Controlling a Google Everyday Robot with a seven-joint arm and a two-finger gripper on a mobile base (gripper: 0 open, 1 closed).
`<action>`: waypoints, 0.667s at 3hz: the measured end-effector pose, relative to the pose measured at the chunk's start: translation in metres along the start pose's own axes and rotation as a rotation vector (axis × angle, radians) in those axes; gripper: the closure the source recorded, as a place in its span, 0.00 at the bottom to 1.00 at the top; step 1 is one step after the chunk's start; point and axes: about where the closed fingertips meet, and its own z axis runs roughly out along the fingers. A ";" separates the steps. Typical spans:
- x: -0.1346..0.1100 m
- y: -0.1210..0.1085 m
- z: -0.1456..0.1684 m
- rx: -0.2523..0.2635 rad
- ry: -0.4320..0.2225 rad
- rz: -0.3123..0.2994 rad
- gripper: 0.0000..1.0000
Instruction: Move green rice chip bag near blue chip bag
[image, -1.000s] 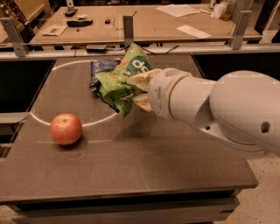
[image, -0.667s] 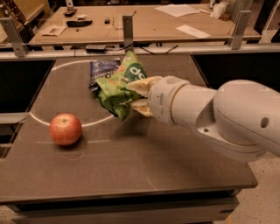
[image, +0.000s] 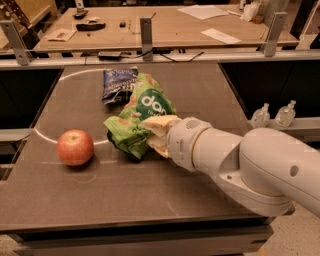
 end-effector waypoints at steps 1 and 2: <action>-0.006 0.022 0.000 -0.016 -0.040 -0.014 0.84; -0.004 0.024 0.000 -0.024 -0.037 -0.014 0.84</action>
Offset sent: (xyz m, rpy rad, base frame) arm -0.0133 -0.0048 -0.0300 -0.0080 0.0198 0.0584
